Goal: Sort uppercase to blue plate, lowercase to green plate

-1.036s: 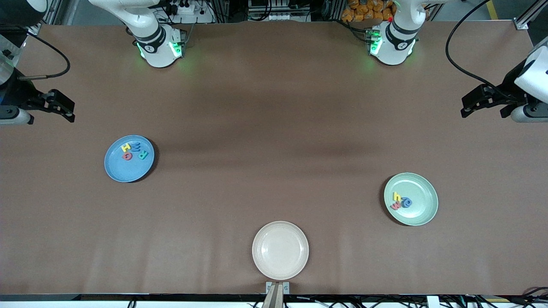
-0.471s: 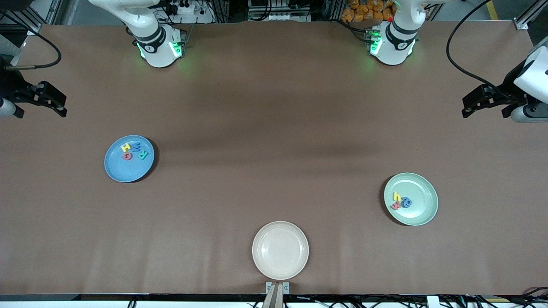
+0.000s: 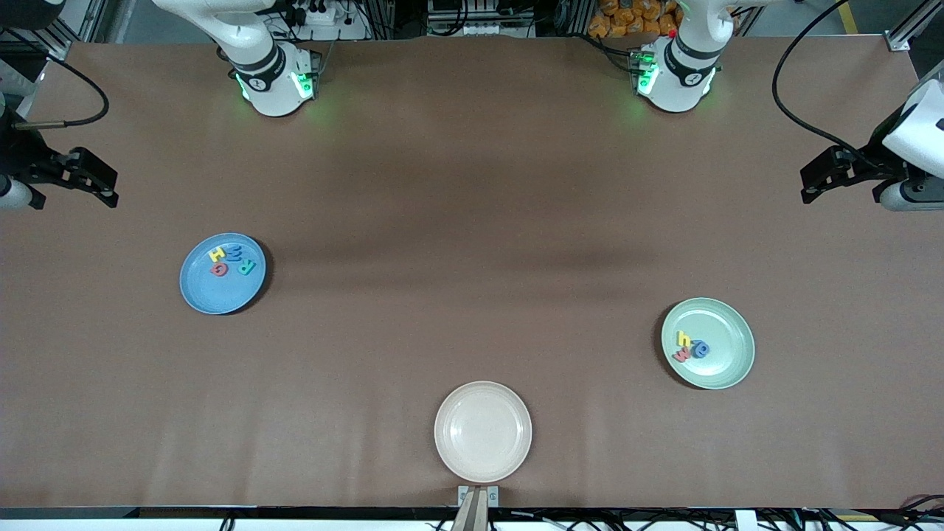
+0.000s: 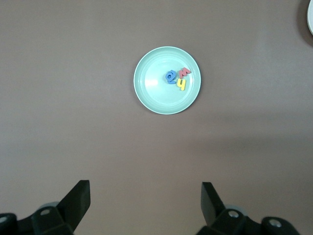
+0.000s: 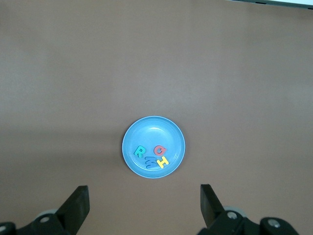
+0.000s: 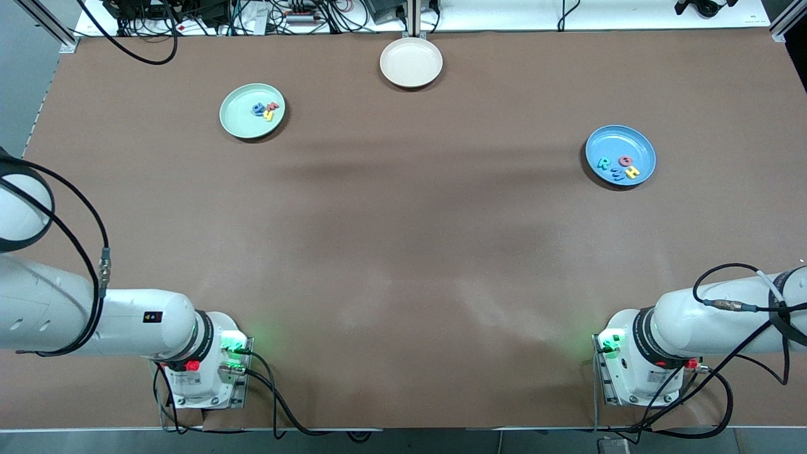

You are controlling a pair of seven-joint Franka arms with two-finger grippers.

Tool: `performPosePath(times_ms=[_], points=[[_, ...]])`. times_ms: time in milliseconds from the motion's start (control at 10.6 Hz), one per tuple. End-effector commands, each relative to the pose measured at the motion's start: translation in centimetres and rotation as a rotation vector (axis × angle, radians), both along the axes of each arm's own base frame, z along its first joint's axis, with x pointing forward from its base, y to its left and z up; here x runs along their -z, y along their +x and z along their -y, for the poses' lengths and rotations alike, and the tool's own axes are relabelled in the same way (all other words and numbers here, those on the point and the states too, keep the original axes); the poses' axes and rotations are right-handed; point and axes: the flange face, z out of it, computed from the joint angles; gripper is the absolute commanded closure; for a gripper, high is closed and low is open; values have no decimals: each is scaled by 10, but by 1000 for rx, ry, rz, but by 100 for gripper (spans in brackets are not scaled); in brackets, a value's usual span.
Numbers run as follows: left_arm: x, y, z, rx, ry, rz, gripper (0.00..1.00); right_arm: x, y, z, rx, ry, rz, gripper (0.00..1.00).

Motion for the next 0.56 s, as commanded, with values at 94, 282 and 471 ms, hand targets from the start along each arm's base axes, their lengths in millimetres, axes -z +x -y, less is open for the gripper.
performPosePath(times_ms=[94,282,471], points=[[-7,-2,-1,14,-22,7,0,-1,2,3,20,4,3,0],[-8,-3,0,10,-48,5,0,1,2,3,22,4,3,0],[-8,-4,-1,8,-47,-1,0,2,2,3,22,4,1,0]])
